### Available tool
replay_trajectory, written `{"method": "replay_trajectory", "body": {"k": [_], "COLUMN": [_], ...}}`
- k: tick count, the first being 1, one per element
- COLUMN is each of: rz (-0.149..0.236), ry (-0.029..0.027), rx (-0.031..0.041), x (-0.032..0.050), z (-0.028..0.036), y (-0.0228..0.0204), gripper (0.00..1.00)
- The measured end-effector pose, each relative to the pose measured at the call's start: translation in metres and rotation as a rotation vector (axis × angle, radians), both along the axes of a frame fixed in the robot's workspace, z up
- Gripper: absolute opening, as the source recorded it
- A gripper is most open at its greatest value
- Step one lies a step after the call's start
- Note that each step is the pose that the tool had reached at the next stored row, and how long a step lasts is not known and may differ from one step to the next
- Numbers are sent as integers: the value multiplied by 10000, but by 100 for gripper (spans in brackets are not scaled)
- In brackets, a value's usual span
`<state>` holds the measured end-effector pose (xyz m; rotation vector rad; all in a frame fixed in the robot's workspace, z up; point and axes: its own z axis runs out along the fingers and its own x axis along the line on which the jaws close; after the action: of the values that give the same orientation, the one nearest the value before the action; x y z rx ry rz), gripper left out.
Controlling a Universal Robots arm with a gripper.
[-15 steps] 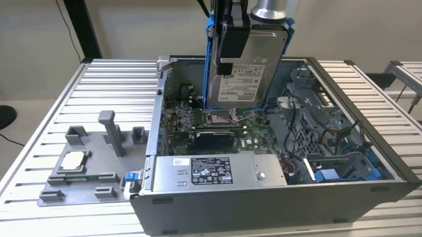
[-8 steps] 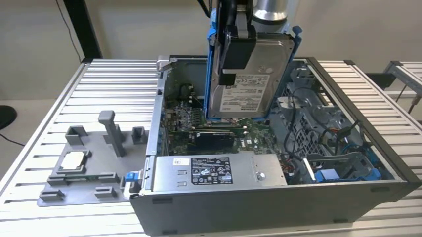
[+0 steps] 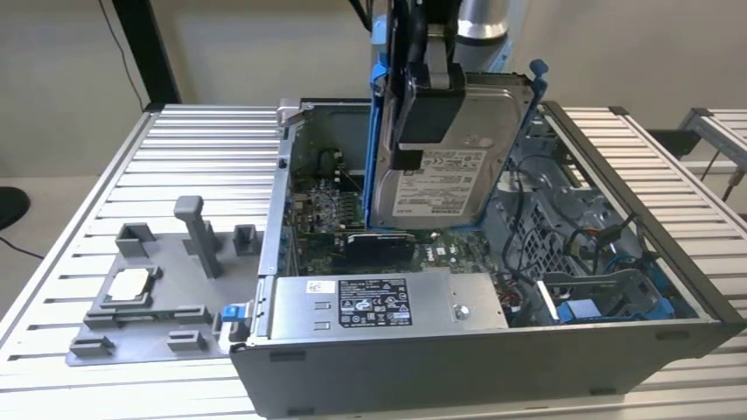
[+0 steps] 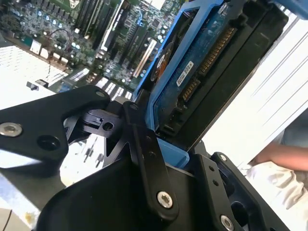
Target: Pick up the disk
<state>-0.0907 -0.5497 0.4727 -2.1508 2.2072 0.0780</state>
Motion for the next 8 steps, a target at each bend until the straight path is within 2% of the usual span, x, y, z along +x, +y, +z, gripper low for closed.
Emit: {"method": "replay_trajectory", "body": {"k": [8], "rz": [-1], "ry": [1], "rx": [-1], "x": [0], "z": [-2], "y": [-249], "gripper": [0]}}
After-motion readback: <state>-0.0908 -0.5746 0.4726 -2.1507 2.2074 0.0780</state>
